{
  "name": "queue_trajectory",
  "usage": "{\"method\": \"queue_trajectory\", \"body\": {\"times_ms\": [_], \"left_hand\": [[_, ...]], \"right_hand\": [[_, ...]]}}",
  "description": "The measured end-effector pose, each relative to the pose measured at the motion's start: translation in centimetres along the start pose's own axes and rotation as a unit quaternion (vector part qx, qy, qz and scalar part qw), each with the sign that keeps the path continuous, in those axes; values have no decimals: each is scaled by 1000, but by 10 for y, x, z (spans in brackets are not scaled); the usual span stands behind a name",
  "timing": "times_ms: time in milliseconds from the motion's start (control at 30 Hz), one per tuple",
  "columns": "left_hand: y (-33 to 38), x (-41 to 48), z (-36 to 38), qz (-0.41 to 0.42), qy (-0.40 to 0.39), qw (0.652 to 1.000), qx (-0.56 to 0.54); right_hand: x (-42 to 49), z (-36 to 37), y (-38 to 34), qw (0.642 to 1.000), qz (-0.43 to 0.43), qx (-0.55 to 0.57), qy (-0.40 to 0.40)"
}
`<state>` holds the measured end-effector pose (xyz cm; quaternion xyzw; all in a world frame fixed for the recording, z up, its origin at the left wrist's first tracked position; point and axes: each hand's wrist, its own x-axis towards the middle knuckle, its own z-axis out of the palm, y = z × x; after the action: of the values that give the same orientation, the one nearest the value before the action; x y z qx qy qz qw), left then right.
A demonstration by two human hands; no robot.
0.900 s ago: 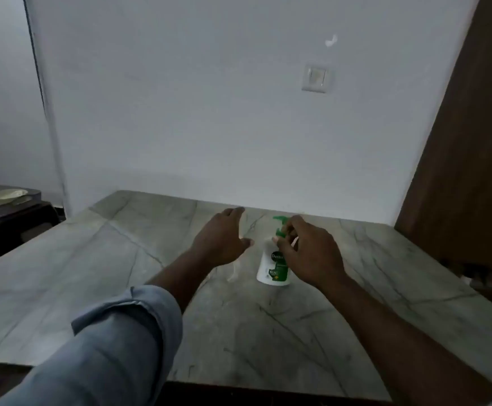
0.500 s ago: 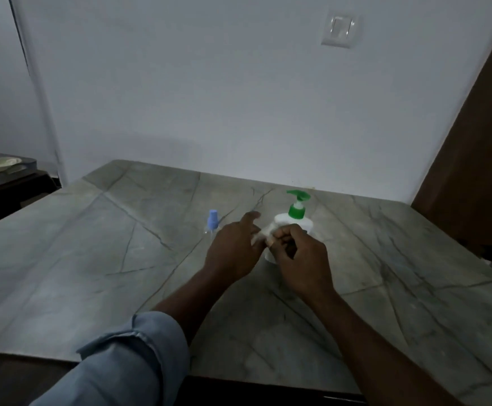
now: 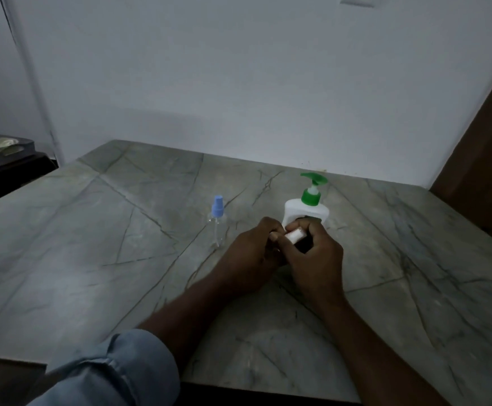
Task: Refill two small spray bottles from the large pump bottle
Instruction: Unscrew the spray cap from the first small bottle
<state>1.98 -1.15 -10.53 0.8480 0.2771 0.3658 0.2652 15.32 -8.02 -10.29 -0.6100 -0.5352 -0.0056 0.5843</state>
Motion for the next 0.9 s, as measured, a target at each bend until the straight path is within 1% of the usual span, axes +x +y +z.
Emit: {"method": "queue_trajectory", "body": {"times_ms": [67, 133, 233, 367, 433, 500, 600, 667, 833, 900], "left_hand": [[-1, 2, 0, -15, -6, 1000, -10], [-2, 3, 1, -39, -16, 999, -11], [-3, 2, 4, -56, -5, 998, -30], [-7, 2, 1, -62, -9, 995, -83], [-8, 3, 1, -60, -13, 994, -87], [-7, 2, 3, -51, -10, 995, -83], [-4, 2, 5, -50, 0, 995, -88], [-4, 2, 4, -59, 1, 995, -79], [-3, 2, 4, -72, -5, 994, -86], [-2, 2, 4, -71, -15, 994, -78]], "right_hand": [[0, -1, 3, 1000, 11, 10, -5], [-1, -4, 5, 998, 36, 46, 5], [0, -6, 6, 995, 41, 86, 8], [4, -10, 8, 988, 44, 140, -41], [5, -14, 9, 988, 39, 140, -51], [6, -18, 9, 989, 32, 138, -44], [6, -19, 7, 996, 18, 87, 4], [6, -17, 7, 997, 19, 69, 14], [6, -20, 10, 992, 22, 117, -44], [5, -19, 9, 994, 27, 102, -41]]}}
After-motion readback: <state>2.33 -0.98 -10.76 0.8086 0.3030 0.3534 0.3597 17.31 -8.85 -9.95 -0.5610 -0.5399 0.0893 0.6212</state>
